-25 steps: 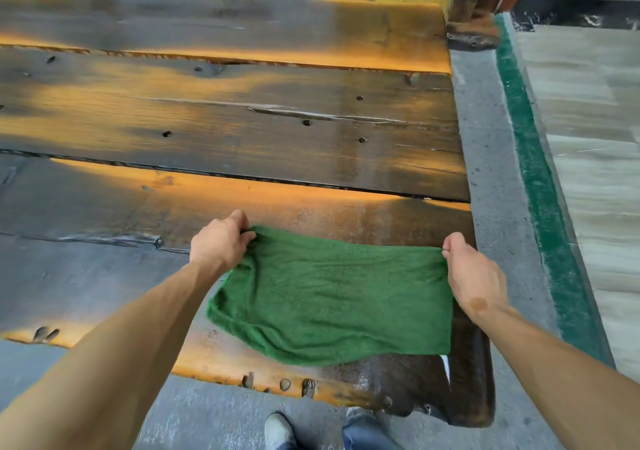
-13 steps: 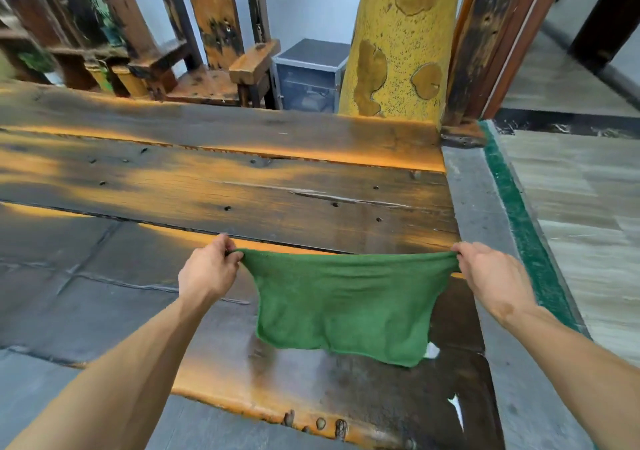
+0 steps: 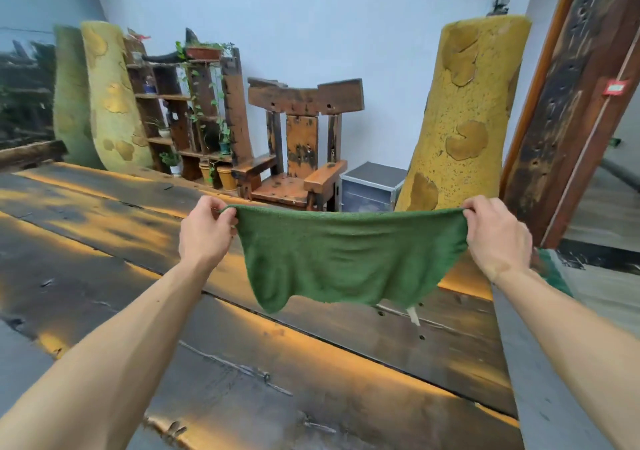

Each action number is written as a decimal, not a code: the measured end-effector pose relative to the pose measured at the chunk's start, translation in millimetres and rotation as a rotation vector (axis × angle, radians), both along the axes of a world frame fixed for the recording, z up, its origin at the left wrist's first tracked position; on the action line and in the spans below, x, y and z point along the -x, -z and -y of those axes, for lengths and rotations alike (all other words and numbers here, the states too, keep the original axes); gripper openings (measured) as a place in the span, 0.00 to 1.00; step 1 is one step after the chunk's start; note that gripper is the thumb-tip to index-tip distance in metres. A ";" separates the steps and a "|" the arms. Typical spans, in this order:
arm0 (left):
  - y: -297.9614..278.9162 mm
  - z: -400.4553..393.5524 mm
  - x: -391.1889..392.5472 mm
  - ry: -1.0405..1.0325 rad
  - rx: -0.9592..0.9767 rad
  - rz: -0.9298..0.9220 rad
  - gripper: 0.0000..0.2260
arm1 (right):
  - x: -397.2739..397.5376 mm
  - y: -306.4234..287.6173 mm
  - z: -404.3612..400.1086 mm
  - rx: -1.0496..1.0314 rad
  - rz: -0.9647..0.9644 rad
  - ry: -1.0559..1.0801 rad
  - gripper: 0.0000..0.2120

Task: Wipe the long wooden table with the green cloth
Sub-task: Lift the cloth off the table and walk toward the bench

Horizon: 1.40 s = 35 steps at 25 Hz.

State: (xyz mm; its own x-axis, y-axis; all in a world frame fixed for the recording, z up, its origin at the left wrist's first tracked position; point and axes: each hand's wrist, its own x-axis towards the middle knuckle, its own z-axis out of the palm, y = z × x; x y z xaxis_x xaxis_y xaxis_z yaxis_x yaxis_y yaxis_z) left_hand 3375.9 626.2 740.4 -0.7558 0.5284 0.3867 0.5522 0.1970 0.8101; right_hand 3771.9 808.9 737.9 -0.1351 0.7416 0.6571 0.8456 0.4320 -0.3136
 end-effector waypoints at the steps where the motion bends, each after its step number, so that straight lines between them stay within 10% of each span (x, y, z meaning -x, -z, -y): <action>1: -12.6 5.0 4.3 -0.038 -0.037 -0.012 0.08 | 10.0 -14.7 -3.1 -0.019 -0.020 -0.014 0.09; 15: -73.6 183.5 51.4 -0.616 -0.206 -0.215 0.04 | 200.4 -61.5 32.6 0.010 -0.191 -0.495 0.11; 35: -50.9 514.4 106.6 -1.330 -0.113 -0.147 0.07 | 494.5 -63.3 292.0 0.071 -0.125 -1.062 0.09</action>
State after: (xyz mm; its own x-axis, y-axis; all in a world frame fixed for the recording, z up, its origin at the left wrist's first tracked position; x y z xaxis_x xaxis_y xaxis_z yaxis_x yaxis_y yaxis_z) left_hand 3269.3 111.7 791.2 -0.6151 -0.6091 0.5006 0.0780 0.5849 0.8074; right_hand 3277.4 516.9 801.1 -0.6686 0.3207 0.6709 0.0076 0.9051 -0.4251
